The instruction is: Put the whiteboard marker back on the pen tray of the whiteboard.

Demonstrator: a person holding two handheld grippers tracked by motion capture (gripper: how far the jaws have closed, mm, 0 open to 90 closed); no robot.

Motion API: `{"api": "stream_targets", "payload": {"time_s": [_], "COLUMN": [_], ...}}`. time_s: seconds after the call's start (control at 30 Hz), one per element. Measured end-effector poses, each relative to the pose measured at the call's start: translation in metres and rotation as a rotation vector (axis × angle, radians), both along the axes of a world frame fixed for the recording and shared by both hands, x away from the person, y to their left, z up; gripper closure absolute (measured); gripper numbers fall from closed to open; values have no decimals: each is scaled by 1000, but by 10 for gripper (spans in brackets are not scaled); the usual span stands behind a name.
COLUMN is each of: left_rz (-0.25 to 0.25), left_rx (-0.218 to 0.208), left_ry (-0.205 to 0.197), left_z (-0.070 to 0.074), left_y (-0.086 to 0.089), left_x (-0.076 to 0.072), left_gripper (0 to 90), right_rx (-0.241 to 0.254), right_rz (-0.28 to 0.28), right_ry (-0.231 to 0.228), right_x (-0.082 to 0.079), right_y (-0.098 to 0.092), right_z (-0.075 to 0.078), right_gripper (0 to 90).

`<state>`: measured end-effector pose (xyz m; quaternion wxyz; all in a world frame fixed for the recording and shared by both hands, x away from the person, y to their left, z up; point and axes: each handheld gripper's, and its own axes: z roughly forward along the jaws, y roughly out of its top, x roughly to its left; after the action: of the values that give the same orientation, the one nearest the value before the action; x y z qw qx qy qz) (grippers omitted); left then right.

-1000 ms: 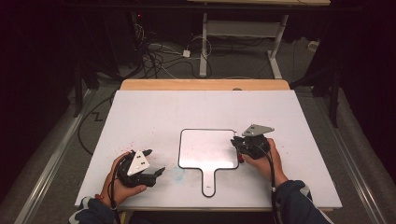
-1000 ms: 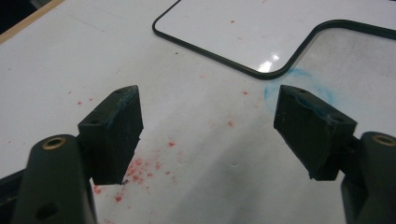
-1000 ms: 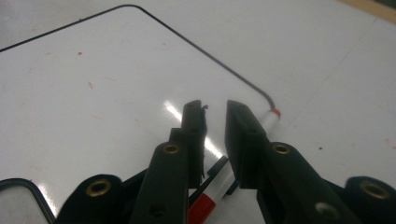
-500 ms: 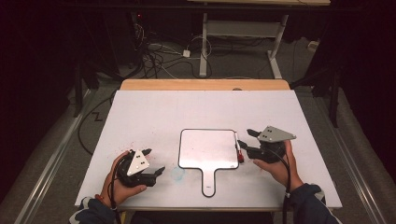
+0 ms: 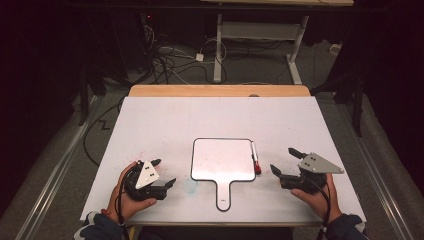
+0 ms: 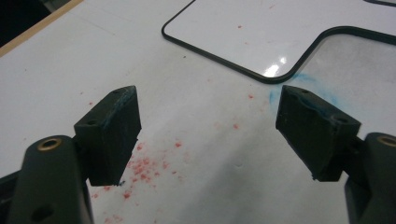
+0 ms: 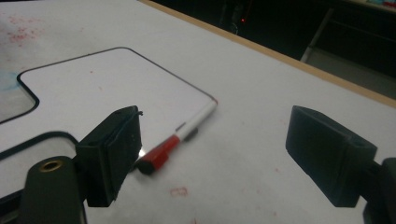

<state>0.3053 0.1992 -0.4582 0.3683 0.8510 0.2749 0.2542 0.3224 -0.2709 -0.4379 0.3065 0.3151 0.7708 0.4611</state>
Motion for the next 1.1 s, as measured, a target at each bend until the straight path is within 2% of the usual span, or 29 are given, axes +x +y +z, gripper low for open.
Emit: {"api": "stream_targets", "payload": {"time_s": [0.07,0.2,1.1], "left_rz": [-6,-11,-12], "left_rx": [14,10,20], "left_ry": [6,-2,16], "left_z": [-1,0,-3], "left_y": [0,-2,-3], "left_x": [0,-2,2], "left_gripper": [211,210,209], "right_rx": [-24,-45,-69], "right_rz": [-29,-43,-38], "right_ry": [-9,-12,-29], "right_x": [-6,-13,-12], "right_y": [-3,-9,-9], "right_z": [-5,-8,-9], "right_gripper": [182,183,192]}}
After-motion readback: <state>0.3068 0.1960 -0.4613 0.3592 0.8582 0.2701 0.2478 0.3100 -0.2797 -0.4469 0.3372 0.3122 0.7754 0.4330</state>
